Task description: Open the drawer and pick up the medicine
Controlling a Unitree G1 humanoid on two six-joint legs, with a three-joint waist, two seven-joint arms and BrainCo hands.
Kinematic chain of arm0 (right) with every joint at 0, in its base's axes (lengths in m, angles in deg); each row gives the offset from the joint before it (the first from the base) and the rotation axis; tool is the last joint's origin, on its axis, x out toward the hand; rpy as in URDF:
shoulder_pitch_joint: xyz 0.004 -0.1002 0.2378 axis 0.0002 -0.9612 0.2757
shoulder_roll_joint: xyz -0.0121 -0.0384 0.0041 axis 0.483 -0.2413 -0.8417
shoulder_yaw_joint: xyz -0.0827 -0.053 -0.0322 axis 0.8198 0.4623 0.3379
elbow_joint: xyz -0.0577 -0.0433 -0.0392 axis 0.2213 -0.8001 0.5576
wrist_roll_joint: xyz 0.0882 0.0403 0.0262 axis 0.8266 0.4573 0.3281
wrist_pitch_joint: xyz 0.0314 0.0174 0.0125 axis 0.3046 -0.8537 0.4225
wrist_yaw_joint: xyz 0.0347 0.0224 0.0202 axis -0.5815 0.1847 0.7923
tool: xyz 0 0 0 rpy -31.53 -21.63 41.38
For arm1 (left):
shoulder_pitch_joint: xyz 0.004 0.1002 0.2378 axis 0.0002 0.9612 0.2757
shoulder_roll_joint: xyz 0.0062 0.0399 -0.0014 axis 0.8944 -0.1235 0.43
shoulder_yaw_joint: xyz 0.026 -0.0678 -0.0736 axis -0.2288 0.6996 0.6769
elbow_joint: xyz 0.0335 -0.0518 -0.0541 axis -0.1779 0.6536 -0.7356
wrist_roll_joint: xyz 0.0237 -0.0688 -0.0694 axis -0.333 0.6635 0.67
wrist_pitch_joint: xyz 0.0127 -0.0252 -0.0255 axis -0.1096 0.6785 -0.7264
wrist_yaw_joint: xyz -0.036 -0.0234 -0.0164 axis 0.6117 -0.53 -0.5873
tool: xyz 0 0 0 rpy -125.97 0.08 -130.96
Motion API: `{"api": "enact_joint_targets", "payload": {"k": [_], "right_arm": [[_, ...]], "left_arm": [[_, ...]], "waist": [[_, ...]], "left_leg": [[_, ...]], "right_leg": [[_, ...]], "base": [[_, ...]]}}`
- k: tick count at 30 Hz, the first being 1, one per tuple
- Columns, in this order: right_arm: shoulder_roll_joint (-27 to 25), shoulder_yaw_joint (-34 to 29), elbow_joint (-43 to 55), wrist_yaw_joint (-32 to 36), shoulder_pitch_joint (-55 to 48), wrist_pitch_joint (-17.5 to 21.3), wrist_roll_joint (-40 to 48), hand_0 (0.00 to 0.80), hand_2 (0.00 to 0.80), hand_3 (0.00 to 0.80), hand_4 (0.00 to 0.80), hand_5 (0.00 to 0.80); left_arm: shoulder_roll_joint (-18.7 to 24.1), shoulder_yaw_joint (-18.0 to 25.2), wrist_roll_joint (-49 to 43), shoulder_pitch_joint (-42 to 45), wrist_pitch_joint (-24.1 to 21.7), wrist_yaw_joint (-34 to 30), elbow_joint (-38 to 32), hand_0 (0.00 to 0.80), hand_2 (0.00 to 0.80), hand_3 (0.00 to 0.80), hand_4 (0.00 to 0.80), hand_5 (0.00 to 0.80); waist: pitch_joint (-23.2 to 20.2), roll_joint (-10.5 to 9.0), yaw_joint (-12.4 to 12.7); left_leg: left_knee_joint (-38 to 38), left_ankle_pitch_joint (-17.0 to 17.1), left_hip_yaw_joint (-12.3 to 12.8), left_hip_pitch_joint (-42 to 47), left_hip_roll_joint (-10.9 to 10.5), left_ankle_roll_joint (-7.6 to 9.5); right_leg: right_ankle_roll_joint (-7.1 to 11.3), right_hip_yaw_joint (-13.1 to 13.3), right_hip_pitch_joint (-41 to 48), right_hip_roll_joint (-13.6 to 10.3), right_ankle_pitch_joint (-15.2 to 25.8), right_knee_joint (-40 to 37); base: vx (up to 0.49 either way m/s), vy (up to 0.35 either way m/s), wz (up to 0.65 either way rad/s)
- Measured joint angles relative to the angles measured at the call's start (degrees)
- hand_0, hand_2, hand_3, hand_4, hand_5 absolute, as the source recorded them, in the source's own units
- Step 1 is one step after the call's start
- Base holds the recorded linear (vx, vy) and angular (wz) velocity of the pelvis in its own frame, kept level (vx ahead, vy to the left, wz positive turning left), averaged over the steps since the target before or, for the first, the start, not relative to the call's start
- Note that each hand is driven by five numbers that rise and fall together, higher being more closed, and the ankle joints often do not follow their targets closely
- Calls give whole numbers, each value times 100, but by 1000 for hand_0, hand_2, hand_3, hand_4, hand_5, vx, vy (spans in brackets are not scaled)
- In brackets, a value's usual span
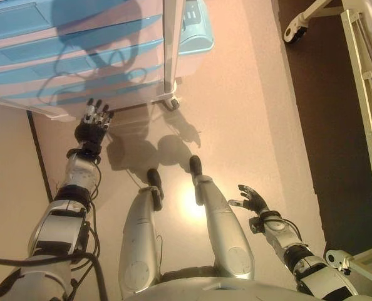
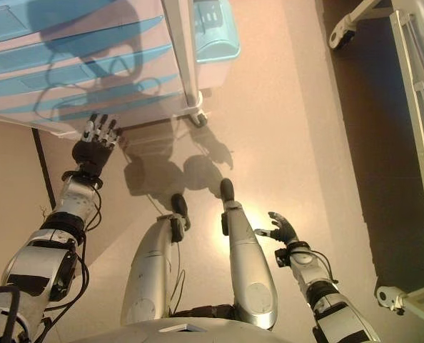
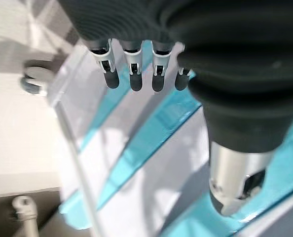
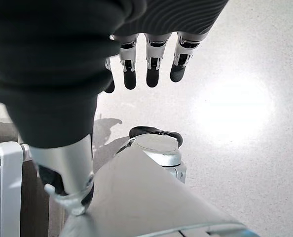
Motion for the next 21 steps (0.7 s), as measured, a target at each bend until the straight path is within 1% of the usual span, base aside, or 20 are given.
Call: {"api": "enact_joint_targets", "payload": {"k": [2, 5, 8, 10, 15, 17, 18, 19, 20, 21], "right_arm": [[11, 0, 2, -12, 0, 0, 2, 0, 0, 0, 0, 0], [18, 1, 0, -15, 0, 1, 3, 0, 0, 0, 0, 0], [48, 16, 0, -12, 6, 2, 3, 0, 0, 0, 0, 0], [53, 48, -2, -12, 6, 3, 5, 0, 0, 0, 0, 0], [54, 105, -5, -5, 6, 14, 13, 0, 0, 0, 0, 0], [55, 113, -6, 4, 6, 14, 13, 0, 0, 0, 0, 0], [54, 123, -19, 8, 14, 18, 14, 0, 0, 0, 0, 0], [54, 134, -23, 11, 11, 20, 15, 0, 0, 0, 0, 0], [51, 183, -38, 11, 20, 23, 15, 0, 0, 0, 0, 0], [51, 197, -28, 12, 19, 26, 20, 0, 0, 0, 0, 0]], "left_arm": [[-15, 102, 387, -30, -36, -170, -25, 0, 0, 0, 0, 0], [-20, 113, 913, -126, -41, -382, -37, 0, 0, 0, 0, 0], [-20, 287, 1462, -276, -2, -647, -39, 0, 0, 0, 0, 0], [-24, 317, 1706, -356, 31, -732, -27, 0, 0, 0, 0, 0], [-39, 316, 2207, -397, 39, -957, -28, 0, 0, 0, 0, 0], [-39, 314, 2295, -418, 38, -992, -28, 0, 0, 0, 0, 0], [-37, 315, 2364, -434, 38, -1027, -29, 0, 0, 0, 0, 0], [-38, 313, 2368, -441, 29, -1050, -33, 0, 0, 0, 0, 0], [-34, 312, 2375, -469, 23, -1064, -37, 0, 0, 0, 0, 0], [-26, 310, 2390, -487, 23, -1097, -41, 0, 0, 0, 0, 0]], "waist": [[4, -9, 0], [7, -14, 10], [42, -88, 9], [51, -106, 1], [71, -149, -14], [75, -160, -11], [74, -163, 2], [72, -173, -16], [72, -176, 16], [81, -208, 1]], "left_leg": [[0, -1, -5, -6, 2, 1], [16, 13, -11, -18, -2, 24], [23, 9, -14, -16, 2, 18], [27, 9, -14, -9, 0, 17], [66, 6, -18, -6, 10, 14], [96, 1, -31, -9, 15, 10], [117, -57, -68, -11, 15, -37], [133, -22, -58, -19, 37, 10], [141, -54, -94, -29, 16, -27], [151, -47, -89, -29, 22, -25]], "right_leg": [[5, -3, -3, 5, 5, -2], [5, -4, 1, 26, 6, 3], [2, -10, 2, 36, 8, 15], [-1, -14, 15, 36, 12, 13], [-7, -20, 34, 47, 17, 18], [-9, -27, 46, 51, 18, 6], [-7, -31, 51, 56, -27, -6], [-3, -31, 52, 59, 33, -2], [-7, -41, 59, 62, -8, -20], [-11, -42, 58, 57, 32, -9]], "base": [[0, 0, 0], [0, 0, 0], [0, 0, 0], [0, 0, 0], [0, 0, 0], [52, 3, 0], [0, 0, 0], [-94, -51, 0], [0, 0, 0], [0, 0, 0]]}}
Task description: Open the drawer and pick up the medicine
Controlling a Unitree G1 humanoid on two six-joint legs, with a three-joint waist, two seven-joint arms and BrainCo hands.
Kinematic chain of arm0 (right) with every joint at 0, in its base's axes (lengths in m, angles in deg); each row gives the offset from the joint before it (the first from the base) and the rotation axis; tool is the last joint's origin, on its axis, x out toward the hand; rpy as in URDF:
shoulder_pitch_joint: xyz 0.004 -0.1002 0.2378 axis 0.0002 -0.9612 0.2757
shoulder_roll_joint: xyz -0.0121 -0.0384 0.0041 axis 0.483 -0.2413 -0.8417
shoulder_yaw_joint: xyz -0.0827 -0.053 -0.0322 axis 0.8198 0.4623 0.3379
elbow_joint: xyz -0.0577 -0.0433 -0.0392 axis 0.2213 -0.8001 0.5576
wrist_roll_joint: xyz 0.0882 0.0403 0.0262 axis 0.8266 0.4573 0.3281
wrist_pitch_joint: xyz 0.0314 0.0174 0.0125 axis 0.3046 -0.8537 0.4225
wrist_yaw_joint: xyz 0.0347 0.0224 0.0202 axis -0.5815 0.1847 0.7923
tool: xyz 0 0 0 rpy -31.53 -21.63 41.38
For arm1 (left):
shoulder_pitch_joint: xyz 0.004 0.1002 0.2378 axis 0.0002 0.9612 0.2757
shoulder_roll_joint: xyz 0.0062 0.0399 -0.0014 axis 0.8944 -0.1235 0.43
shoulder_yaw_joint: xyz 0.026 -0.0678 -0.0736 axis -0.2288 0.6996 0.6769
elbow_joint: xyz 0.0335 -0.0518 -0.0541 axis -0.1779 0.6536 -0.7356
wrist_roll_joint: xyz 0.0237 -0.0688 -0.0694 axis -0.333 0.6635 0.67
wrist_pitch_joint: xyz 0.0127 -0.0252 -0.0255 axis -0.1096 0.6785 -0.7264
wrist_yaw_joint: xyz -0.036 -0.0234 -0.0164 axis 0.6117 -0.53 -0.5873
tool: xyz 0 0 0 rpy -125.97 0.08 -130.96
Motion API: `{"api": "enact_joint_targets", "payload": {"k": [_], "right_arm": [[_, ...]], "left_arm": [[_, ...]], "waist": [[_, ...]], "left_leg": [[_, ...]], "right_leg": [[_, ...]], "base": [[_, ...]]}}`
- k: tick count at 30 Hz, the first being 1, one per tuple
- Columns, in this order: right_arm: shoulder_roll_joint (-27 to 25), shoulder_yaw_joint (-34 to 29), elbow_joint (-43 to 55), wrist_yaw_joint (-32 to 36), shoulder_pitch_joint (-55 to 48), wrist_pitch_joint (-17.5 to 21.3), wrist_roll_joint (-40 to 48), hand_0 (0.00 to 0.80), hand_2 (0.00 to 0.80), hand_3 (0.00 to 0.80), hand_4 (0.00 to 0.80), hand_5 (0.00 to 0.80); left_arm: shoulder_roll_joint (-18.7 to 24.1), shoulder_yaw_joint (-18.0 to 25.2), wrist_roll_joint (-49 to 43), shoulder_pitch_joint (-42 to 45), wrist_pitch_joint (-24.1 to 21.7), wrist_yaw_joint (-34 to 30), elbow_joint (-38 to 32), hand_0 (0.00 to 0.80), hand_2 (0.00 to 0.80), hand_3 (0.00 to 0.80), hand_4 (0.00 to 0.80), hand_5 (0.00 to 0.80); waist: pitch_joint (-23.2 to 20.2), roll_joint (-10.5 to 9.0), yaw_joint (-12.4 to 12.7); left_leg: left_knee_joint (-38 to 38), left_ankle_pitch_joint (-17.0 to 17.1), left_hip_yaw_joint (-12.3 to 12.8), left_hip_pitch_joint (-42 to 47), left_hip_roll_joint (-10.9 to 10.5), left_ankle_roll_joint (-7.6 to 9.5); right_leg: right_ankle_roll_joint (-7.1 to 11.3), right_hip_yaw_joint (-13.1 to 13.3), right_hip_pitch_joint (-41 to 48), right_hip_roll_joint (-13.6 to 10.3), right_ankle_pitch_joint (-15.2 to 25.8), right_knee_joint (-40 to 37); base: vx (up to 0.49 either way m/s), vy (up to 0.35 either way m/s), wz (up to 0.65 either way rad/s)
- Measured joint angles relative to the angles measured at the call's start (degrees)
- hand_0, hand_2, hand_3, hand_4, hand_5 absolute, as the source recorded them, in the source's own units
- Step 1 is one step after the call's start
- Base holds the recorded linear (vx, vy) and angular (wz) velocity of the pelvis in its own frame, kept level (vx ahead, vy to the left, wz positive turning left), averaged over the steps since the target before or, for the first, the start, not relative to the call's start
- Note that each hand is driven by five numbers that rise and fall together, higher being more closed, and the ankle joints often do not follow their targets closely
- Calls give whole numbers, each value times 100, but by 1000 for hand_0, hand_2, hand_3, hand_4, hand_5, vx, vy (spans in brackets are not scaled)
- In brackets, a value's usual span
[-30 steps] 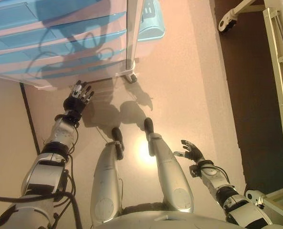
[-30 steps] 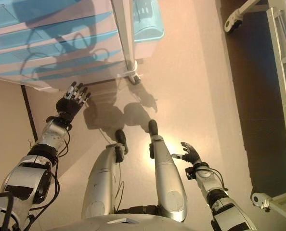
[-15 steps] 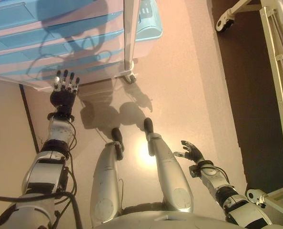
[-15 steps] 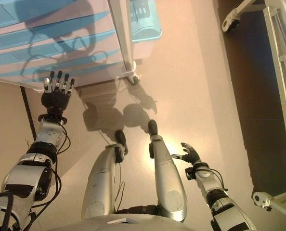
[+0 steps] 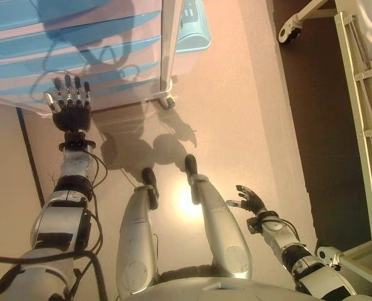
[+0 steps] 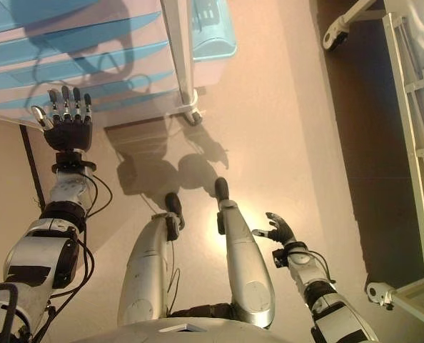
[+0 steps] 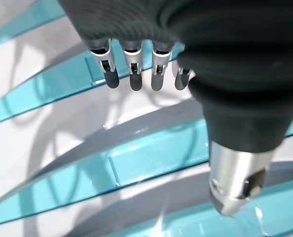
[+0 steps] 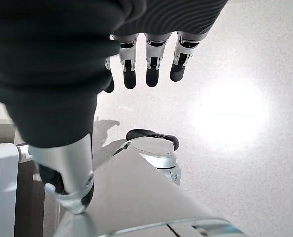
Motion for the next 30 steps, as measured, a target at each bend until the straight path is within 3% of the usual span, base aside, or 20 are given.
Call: {"api": "enact_joint_targets", "payload": {"k": [5, 8, 25, 27, 28, 30], "right_arm": [[2, 10, 18, 1, -1, 14, 45, 0, 0, 0, 0, 0], [14, 10, 6, 2, -19, 22, 112, 0, 0, 0, 0, 0], [14, 23, -26, 33, -102, 121, 208, 0, 0, 0, 0, 0], [14, 22, -30, 48, -104, 122, 206, 0, 0, 0, 0, 0], [14, 23, -31, 60, -104, 122, 207, 0, 0, 0, 0, 0], [14, 23, -30, 90, -112, 125, 206, 0, 0, 0, 0, 0]], "left_arm": [[1, -4, 235, -46, -5, -374, -94, 0, 0, 0, 0, 0], [19, -6, 424, -62, -105, -665, -576, 0, 0, 0, 0, 0], [37, -99, 627, -158, -246, -152, -710, 0, 0, 0, 0, 0], [37, -101, 620, -158, -246, -104, -710, 706, 706, 706, 706, 706], [37, -103, 608, -158, -250, -50, -710, 800, 800, 800, 800, 800], [38, -102, 515, -162, -290, 137, -710, 800, 800, 800, 800, 800]], "waist": [[27, -73, 4], [45, -106, 42], [45, -106, 39], [45, -106, 41], [45, -107, 41], [45, -107, 34]], "left_leg": [[-5, 27, -13, -91, 0, 30], [-8, 42, -57, -126, -4, 48], [-45, 69, -81, 22, -13, 86], [-45, 70, -82, 43, -13, 86], [-46, 70, -85, 50, -12, 85], [-48, 70, -91, 66, -13, 86]], "right_leg": [[9, -15, -73, -32, -15, 0], [8, -71, -74, -42, 21, -5], [10, -118, 83, -68, 22, -5], [10, -118, 103, -67, 22, -6], [10, -120, 114, -67, 22, -9], [10, -124, 136, -68, 22, -20]], "base": [[5, -15, 2], [4, -22, 8], [0, -5, 1], [0, 0, 0], [0, 0, 0], [0, 0, 0]]}}
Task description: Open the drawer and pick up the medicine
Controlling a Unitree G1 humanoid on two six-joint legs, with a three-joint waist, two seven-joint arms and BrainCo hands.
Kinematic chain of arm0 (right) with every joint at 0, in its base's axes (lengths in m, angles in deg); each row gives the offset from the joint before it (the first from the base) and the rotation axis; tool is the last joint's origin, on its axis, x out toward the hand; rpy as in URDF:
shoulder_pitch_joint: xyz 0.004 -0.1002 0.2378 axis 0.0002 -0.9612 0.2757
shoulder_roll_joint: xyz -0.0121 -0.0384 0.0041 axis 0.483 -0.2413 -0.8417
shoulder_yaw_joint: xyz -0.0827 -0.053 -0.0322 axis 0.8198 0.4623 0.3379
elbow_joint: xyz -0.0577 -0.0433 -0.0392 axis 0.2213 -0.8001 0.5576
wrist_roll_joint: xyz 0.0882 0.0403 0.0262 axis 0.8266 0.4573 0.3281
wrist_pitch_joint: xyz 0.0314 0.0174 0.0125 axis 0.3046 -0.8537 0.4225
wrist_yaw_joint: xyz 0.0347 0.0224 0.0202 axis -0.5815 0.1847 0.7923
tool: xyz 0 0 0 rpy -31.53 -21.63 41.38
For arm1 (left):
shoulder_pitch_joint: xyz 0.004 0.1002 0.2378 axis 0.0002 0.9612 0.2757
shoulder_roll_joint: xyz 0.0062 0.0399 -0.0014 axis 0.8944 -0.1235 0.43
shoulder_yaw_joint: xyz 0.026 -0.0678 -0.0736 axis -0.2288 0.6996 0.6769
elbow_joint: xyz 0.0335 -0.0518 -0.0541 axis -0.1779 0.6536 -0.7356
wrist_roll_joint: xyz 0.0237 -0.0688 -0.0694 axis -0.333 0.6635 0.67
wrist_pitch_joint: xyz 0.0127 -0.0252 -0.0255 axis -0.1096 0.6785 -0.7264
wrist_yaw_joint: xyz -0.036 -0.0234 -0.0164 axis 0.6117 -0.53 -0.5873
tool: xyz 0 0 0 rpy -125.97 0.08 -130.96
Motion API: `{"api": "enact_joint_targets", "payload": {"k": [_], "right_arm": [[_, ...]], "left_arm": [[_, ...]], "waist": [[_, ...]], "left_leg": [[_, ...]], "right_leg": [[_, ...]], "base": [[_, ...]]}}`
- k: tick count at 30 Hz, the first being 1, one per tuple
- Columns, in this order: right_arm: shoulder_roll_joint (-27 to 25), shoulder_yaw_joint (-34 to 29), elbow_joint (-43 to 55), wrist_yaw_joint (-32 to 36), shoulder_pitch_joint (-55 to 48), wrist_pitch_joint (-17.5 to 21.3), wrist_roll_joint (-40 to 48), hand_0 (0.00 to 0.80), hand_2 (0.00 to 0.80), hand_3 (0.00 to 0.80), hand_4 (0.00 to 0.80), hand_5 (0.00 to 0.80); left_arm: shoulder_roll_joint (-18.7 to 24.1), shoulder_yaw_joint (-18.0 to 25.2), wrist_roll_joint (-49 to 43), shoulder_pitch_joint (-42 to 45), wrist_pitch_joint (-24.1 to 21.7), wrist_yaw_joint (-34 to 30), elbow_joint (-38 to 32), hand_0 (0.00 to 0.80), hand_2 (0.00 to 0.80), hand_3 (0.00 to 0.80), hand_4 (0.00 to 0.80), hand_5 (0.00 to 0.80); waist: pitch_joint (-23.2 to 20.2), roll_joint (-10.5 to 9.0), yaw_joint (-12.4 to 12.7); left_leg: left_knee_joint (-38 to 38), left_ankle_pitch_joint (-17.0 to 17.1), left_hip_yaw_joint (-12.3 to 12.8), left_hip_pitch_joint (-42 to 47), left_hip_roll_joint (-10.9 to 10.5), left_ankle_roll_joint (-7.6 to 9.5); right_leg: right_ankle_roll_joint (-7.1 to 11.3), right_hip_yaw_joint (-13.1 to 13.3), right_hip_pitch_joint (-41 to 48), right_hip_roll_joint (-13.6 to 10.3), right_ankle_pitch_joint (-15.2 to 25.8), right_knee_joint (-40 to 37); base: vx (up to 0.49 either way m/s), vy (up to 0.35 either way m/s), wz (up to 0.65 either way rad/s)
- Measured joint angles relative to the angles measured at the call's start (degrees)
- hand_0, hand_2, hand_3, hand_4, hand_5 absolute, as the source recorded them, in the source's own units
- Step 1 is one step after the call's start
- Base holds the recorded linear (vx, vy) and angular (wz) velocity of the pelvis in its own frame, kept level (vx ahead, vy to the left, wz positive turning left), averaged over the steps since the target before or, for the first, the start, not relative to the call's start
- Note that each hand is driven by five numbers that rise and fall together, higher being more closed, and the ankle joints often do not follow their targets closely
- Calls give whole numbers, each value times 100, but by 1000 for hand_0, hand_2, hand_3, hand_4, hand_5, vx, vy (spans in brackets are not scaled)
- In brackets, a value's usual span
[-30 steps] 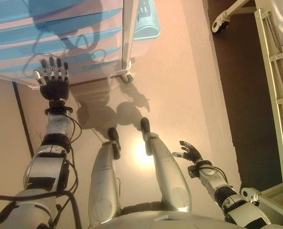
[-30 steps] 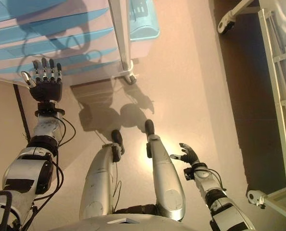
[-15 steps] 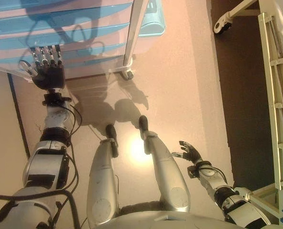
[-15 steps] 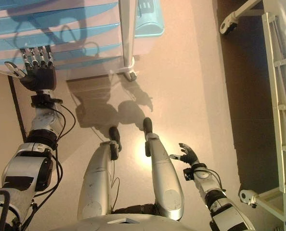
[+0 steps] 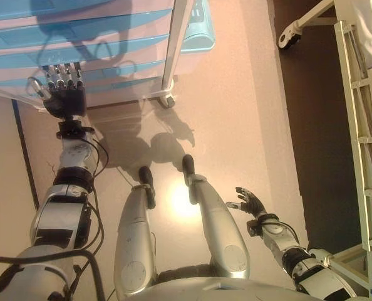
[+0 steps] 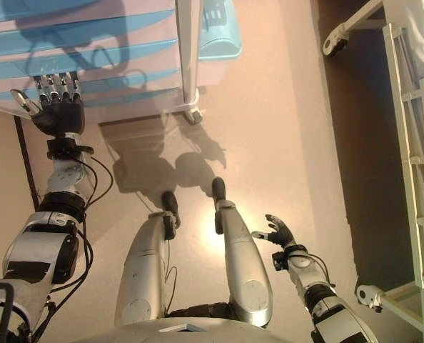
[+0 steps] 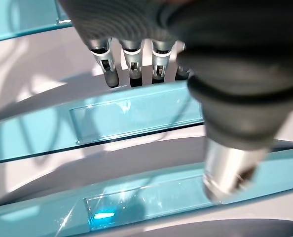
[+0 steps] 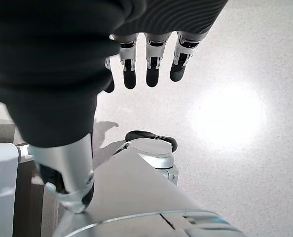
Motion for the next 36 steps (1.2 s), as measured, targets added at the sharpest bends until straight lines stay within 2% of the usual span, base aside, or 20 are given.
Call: {"api": "enact_joint_targets", "payload": {"k": [6, 11, 14, 16, 18, 21, 25, 27, 32, 34, 36], "right_arm": [[0, 8, -14, -1, -12, 5, -15, 0, 0, 0, 0, 0], [-14, 28, -8, -51, 1, -7, -128, 0, 0, 0, 0, 0], [-6, 111, 44, -202, 2, -66, -256, 0, 0, 0, 0, 0], [9, 139, 97, -264, -4, -184, -356, 0, 0, 0, 0, 0], [49, 172, 127, -343, -14, -296, -520, 0, 0, 0, 0, 0], [46, 53, 146, -435, 42, -405, -649, 0, 0, 0, 0, 0], [-1, -276, 135, -470, 145, -551, -963, 0, 0, 0, 0, 0], [-65, -394, 96, -448, 171, -671, -1039, 0, 0, 0, 0, 0], [-449, -839, -56, -179, 195, -756, -1251, 0, 0, 0, 0, 0], [-594, -996, -175, -82, 175, -755, -1267, 0, 0, 0, 0, 0], [-647, -1053, -307, -9, 191, -720, -1353, 0, 0, 0, 0, 0]], "left_arm": [[-1, -25, -93, 11, -93, 158, -82, 800, 800, 800, 800, 800], [-36, -226, -98, 73, -16, 174, -84, 800, 800, 800, 800, 800], [-337, -215, -186, 517, 112, 185, -349, 800, 800, 800, 800, 800], [-582, -213, -455, 1127, 249, 181, -785, 800, 800, 800, 800, 800], [-882, -212, -863, 1768, 472, 138, -1122, 800, 800, 800, 800, 800], [-1047, -215, -1425, 2576, 912, -238, -1337, 800, 800, 800, 800, 800], [-1188, -131, -1617, 3463, 1659, -539, -1378, 800, 800, 800, 800, 800], [-1346, -23, -1730, 3730, 1888, -548, -1348, 800, 800, 800, 800, 800], [-1839, 300, -2051, 4447, 2224, -715, -748, 800, 800, 800, 800, 800], [-1984, 385, -2159, 4548, 2308, -715, -327, 800, 800, 800, 800, 800], [-2182, 493, -2336, 4520, 2330, -682, -48, 800, 800, 800, 800, 800]], "waist": [[0, 0, 40], [0, 1, 159], [1, 2, 230], [4, 6, 358], [17, 26, 597], [28, 46, 925], [72, 242, 1309], [63, 394, 1434], [-83, 933, 1619], [-291, 1153, 1692], [-521, 1265, 1725]], "left_leg": [[-71, 4, -10, 51, -15, -2], [-117, 20, -101, 152, -28, -28], [-474, 180, -228, 461, -165, -59], [-871, 368, -354, 744, -269, -110], [-1309, 583, -599, 1105, -359, -197], [-1835, 863, -891, 1487, -403, -332], [-2435, 1139, -1273, 1926, -389, -523], [-2675, 1182, -1276, 2149, -289, -593], [-2888, 1243, -1339, 2395, -194, -638], [-2905, 1295, -1479, 2398, -198, -637], [-2976, 1395, -1586, 2459, -228, -678]], "right_leg": [[0, -5, 60, -2, 1, -77], [-6, -158, 190, -32, -3, -101], [-40, -296, 465, -130, -32, -218], [-69, -426, 695, -210, -47, -370], [-143, -635, 1003, -274, -99, -501], [-275, -943, 1294, -351, -212, -592], [-421, -1366, 1682, -368, -412, -563], [-480, -1498, 1853, -359, -491, -554], [-538, -1840, 2189, -375, -661, -565], [-531, -1978, 2246, -402, -753, -547], [-524, -2108, 2291, -449, -843, -517]], "base": [[-41, -6, 0], [-61, -62, 7], [-63, -91, 28], [-48, -104, 40], [-28, -81, 54], [-46, -29, 59], [-3, -53, 53], [-16, -30, 42], [16, -15, 32], [35, 9, 34], [49, 23, 36]]}}
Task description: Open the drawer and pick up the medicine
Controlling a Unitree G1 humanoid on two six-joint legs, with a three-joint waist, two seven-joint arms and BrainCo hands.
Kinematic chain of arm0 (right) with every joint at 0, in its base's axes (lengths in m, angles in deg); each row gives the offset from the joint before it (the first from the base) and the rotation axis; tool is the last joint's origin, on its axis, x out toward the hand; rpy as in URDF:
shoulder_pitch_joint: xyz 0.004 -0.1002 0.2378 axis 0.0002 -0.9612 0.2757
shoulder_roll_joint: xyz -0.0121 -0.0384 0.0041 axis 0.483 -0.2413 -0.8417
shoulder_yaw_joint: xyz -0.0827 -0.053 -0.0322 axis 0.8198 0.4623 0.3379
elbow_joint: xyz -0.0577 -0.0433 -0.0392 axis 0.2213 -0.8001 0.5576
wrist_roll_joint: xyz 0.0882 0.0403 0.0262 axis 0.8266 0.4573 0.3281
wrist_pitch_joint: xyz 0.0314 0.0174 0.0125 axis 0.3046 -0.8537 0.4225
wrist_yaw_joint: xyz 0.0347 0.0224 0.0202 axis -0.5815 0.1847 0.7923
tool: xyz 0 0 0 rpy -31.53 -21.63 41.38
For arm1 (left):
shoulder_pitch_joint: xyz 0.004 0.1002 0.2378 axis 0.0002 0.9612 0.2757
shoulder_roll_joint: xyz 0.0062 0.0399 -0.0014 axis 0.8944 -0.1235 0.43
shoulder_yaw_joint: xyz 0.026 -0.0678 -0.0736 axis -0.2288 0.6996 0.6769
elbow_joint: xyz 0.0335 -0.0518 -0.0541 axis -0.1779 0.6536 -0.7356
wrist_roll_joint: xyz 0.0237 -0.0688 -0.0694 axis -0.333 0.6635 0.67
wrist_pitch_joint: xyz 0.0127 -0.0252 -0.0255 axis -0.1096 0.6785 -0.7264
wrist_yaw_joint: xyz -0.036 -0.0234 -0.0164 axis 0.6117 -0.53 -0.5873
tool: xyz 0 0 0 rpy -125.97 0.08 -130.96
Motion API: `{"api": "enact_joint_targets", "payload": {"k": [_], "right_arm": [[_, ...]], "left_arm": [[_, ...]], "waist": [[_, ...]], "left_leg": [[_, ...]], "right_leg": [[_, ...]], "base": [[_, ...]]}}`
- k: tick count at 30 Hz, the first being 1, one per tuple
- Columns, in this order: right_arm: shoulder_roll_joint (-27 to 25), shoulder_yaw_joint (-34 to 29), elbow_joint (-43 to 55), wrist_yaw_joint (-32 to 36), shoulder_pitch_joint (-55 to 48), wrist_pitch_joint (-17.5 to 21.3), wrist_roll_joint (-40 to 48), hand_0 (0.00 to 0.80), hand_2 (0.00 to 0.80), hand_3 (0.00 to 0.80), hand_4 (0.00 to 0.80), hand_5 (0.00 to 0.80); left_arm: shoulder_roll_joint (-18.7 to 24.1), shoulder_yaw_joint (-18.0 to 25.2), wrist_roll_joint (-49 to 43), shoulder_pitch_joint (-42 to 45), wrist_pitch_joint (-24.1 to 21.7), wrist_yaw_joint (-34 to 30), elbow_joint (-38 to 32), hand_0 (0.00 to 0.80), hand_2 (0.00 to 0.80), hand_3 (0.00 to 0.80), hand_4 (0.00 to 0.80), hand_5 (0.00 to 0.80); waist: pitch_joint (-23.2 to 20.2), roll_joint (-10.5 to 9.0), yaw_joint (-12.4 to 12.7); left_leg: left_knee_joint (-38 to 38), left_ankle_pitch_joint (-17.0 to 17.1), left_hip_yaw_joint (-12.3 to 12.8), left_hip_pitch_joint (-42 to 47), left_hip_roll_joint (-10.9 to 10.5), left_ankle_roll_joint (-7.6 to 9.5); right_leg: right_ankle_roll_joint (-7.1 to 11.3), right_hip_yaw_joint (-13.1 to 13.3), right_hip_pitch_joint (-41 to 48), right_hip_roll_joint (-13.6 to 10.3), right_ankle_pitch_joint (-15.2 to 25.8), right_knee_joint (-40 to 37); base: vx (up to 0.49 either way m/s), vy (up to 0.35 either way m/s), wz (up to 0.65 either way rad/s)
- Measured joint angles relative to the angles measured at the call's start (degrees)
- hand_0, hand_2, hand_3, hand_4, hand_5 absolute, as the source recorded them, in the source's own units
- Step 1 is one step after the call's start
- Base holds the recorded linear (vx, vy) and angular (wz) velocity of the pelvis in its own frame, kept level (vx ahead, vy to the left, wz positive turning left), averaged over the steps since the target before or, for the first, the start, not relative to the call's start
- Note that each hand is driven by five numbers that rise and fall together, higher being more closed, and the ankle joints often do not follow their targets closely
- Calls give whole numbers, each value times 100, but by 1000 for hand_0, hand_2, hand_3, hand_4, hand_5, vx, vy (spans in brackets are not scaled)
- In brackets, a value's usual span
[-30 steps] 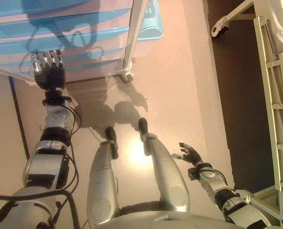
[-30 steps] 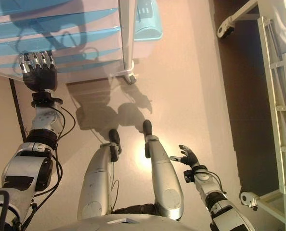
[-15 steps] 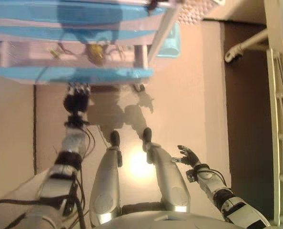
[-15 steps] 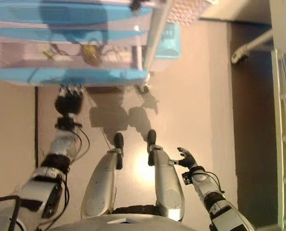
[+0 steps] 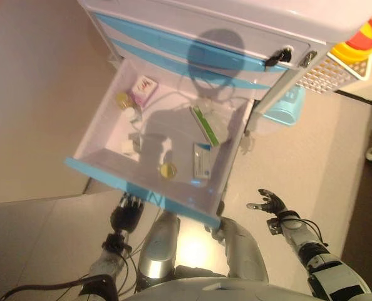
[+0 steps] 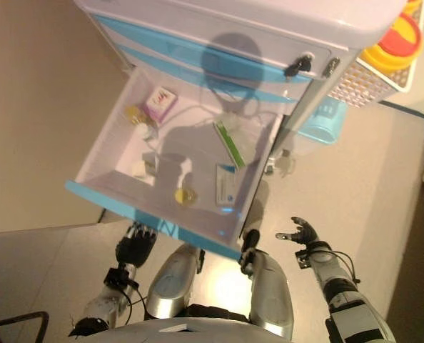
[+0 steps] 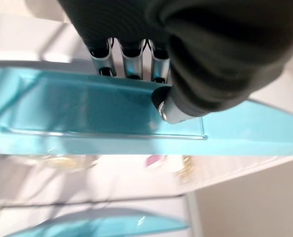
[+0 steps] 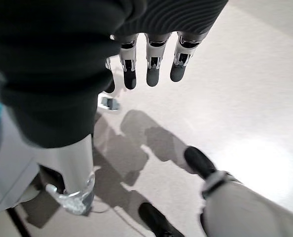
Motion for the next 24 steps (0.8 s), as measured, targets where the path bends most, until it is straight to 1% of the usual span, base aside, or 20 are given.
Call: {"api": "enact_joint_targets", "payload": {"k": [2, 5, 6, 7, 8, 9, 11, 13, 14, 16, 18, 19, 20, 21, 22, 23, 24], "right_arm": [[25, -49, -103, 68, -12, 72, -41, 0, 0, 0, 0, 0], [42, -137, -353, 110, -52, 95, -72, 0, 0, 0, 0, 0], [46, -153, -404, 120, -104, 105, -124, 0, 0, 0, 0, 0], [61, -191, -460, 121, -170, 127, -175, 0, 0, 0, 0, 0], [66, -195, -515, 121, -232, 139, -216, 0, 0, 0, 0, 0], [64, -199, -538, 120, -331, 149, -238, 0, 0, 0, 0, 0], [69, -237, -652, 110, -519, 166, -276, 0, 0, 0, 0, 0], [77, -243, -817, 94, -699, 206, -288, 0, 0, 0, 0, 0], [82, -243, -846, 68, -751, 217, -291, 0, 0, 0, 0, 0], [113, -246, -915, -45, -859, 270, -351, 0, 0, 0, 0, 0], [128, -249, -911, -293, -1018, 265, -468, 0, 0, 0, 0, 0], [139, -256, -916, -437, -1073, 256, -495, 0, 0, 0, 0, 0], [155, -268, -916, -567, -1123, 240, -511, 0, 0, 0, 0, 0], [183, -336, -883, -769, -1198, 233, -509, 0, 0, 0, 0, 0], [207, -389, -857, -978, -1242, 239, -506, 0, 0, 0, 0, 0], [215, -421, -806, -1151, -1306, 242, -507, 0, 0, 0, 0, 0], [205, -452, -538, -1352, -1409, 245, -508, 0, 0, 0, 0, 0]], "left_arm": [[-126, 160, -87, -59, -34, 61, 310, 800, 800, 800, 800, 800], [-129, 274, -383, -149, -80, 208, 617, 800, 800, 800, 800, 800], [-124, 296, -482, -151, -142, 281, 685, 728, 728, 728, 728, 728], [-124, 309, -560, -164, -196, 363, 762, 238, 238, 238, 238, 238], [-123, 313, -733, -165, -303, 489, 824, 0, 0, 0, 0, 0], [-122, 313, -1007, -111, -446, 648, 858, 0, 0, 0, 0, 0], [-80, 318, -1631, -32, -877, 1046, 1035, 0, 0, 0, 0, 0], [85, 339, -2359, 74, -1278, 1559, 1362, 0, 0, 0, 0, 0], [177, 356, -2751, 114, -1450, 1786, 1541, 0, 0, 0, 0, 0], [386, 276, -3807, 208, -1849, 2412, 1787, 0, 0, 0, 0, 0], [588, 7, -4790, 318, -1995, 3031, 1863, 0, 0, 0, 0, 0], [668, -178, -5133, 342, -2058, 3246, 1884, 0, 0, 0, 0, 0], [713, -272, -5439, 356, -2060, 3398, 1890, 0, 0, 0, 0, 0], [760, -467, -5833, 357, -2053, 3624, 1884, 0, 0, 0, 0, 0], [825, -721, -6173, 392, -2052, 3807, 1886, 0, 0, 0, 0, 0], [846, -846, -6457, 398, -2048, 3939, 1885, 0, 0, 0, 0, 0], [885, -1062, -6831, 388, -2030, 4107, 1883, 0, 0, 0, 0, 0]], "waist": [[-236, -7, -3], [-483, -21, -4], [-588, -39, 3], [-701, -38, -6], [-790, -37, -9], [-883, -23, -10], [-1107, 48, -8], [-1324, 116, -16], [-1362, 134, -19], [-1424, 82, -52], [-1551, 0, -94], [-1587, -67, -99], [-1621, -142, -99], [-1668, -217, -159], [-1742, -307, -230], [-1821, -394, -298], [-1889, -479, -348]], "left_leg": [[-28, 21, -75, 22, -15, -11], [-56, 26, -204, 171, -51, -32], [-100, 33, -224, 194, -62, -55], [-121, 37, -251, 192, -59, -63], [-121, 37, -259, 190, -59, -63], [-123, 37, -265, 190, -60, -63], [-128, 36, -266, 192, -70, -61], [-131, 36, -261, 207, -74, -60], [-128, 36, -261, 235, -72, -60], [-128, 33, -202, 302, -68, -57], [-128, -22, -132, 304, -66, -14], [-124, -47, -53, 301, -68, -17], [-120, -63, -7, 305, -75, -19], [-128, -76, 51, 339, -82, 7], [-146, -63, 91, 352, -100, 70], [-191, -65, 151, 392, -97, 93], [-225, -73, 267, 437, -93, 109]], "right_leg": [[16, -29, 39, -5, -81, 21], [20, -116, 218, -19, -228, 48], [28, -134, 219, -20, -273, 57], [29, -158, 220, -17, -288, 58], [33, -167, 221, -14, -294, 58], [34, -172, 224, -17, -297, 51], [47, -195, 241, -25, -305, 43], [56, -209, 256, -28, -312, 32], [54, -212, 289, -25, -314, 31], [32, -214, 353, -26, -332, 18], [10, -193, 333, -24, -346, 14], [11, -151, 315, -25, -346, 17], [14, -93, 314, -22, -344, 21], [26, -11, 315, -18, -337, 8], [46, 118, 310, 8, -325, 7], [90, 194, 302, 14, -297, -23], [121, 343, 297, 42, -273, -65]], "base": [[59, 45, 29], [56, 48, 26], [61, 46, 17], [50, 32, 9], [70, 41, 6], [80, 36, 5], [80, 26, 6], [88, 31, 4], [93, 40, 0], [83, 36, 0], [61, 28, 3], [72, 16, -5], [66, 10, -13], [82, 15, -14], [48, 14, -16], [42, 16, -30], [34, 25, -39]]}}
